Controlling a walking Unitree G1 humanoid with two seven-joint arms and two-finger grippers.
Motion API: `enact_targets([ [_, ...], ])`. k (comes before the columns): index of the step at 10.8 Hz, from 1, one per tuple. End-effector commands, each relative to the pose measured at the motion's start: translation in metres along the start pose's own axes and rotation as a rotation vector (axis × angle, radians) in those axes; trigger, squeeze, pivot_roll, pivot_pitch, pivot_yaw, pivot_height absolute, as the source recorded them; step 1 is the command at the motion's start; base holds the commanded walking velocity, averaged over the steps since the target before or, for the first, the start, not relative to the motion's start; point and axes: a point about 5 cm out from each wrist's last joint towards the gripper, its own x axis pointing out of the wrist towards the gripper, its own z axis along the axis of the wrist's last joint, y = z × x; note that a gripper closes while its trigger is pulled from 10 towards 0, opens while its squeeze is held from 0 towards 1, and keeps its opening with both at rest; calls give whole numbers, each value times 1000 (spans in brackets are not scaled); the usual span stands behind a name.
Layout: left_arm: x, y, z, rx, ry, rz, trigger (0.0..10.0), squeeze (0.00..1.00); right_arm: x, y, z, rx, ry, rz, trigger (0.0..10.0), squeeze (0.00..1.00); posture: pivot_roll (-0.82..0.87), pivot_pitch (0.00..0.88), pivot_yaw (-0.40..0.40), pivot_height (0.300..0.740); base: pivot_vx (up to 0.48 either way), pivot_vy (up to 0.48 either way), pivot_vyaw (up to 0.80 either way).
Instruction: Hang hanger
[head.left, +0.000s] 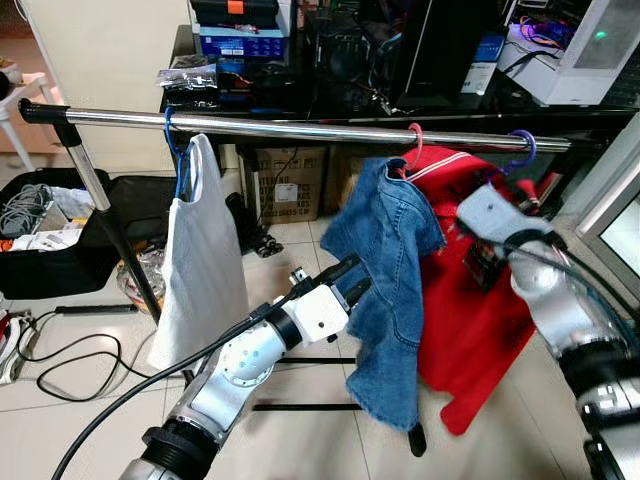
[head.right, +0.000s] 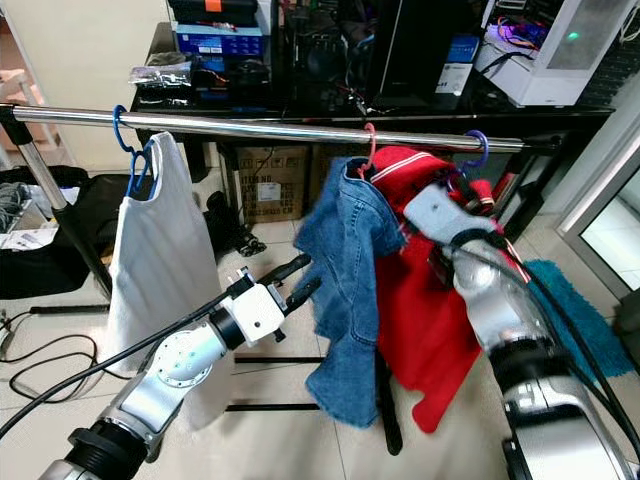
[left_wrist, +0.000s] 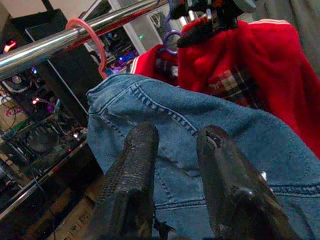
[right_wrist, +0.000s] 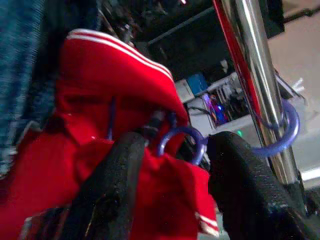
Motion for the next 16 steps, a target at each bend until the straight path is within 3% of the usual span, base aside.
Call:
enact_targets([
  [1,4,-2,5,24,-28,-25,10000,0,-2,-4,0,-25,-11,19,10000,0,140,38,-71,740,0,0,0],
  [4,6,-4,8,12,-44,-41,10000,0,-3,-15,-10,-108,53,-45,10000,0,135,39,-70,740,0,0,0],
  [7,6,-5,8,13,-44,-45,10000,0,-2,-9,-15,-186,100,-12,10000,0,140,40,-72,740,0,0,0],
  [9,5,-5,9,12,-46,-45,10000,0,-1,-8,-12,-194,94,-18,4392,0,142,42,-72,740,0,0,0],
  [10,5,-5,9,11,-47,-45,10000,0,-1,-9,-9,-199,89,-26,0,0,141,43,-72,740,0,0,0],
  [16,7,-7,11,6,-53,-53,10000,0,-1,-11,-12,-270,100,-47,0,0,139,44,-71,740,0,0,0],
])
